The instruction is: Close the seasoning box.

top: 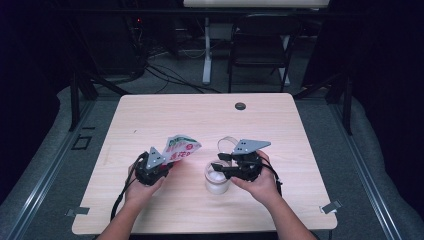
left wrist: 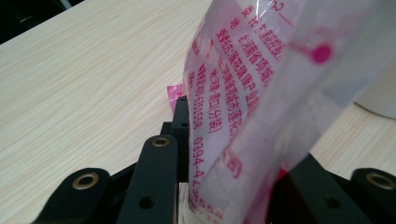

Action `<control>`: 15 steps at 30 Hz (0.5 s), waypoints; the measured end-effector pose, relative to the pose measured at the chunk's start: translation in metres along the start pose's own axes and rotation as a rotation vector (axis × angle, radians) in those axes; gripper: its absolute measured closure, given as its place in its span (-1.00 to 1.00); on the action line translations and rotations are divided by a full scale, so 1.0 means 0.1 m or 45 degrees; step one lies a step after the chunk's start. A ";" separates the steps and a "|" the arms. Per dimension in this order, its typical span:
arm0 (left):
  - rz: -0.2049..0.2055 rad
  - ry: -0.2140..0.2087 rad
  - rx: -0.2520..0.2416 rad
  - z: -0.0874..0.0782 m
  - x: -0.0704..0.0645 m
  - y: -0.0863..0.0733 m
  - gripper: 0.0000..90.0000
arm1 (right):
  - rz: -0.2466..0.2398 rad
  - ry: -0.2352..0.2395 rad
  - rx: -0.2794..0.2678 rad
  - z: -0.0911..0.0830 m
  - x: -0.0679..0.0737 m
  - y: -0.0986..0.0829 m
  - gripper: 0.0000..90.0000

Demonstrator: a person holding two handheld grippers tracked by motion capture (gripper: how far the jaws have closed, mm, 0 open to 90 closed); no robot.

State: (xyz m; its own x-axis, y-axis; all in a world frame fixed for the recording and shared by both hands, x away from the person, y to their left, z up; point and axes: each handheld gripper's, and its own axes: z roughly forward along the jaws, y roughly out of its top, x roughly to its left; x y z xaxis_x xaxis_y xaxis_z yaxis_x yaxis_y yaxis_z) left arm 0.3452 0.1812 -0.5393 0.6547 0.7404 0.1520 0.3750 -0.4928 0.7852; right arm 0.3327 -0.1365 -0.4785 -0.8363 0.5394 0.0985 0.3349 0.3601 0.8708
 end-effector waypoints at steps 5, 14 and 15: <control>-0.063 0.033 -0.007 -0.06 0.12 -0.02 0.63 | -0.001 -0.012 -0.003 -0.01 -0.01 0.00 0.21; -0.139 0.159 0.011 -0.18 0.37 -0.13 0.63 | -0.005 -0.016 -0.008 0.00 -0.03 0.02 0.21; -0.146 0.173 0.011 -0.19 0.39 -0.15 0.63 | -0.005 -0.015 -0.005 0.00 -0.03 0.02 0.21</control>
State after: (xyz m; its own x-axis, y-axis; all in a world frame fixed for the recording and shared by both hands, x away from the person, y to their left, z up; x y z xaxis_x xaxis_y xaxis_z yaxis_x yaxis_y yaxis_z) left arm 0.3528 0.2262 -0.5331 0.5128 0.8467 0.1423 0.4480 -0.4053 0.7969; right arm 0.3357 -0.1375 -0.4767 -0.8325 0.5468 0.0894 0.3296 0.3590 0.8732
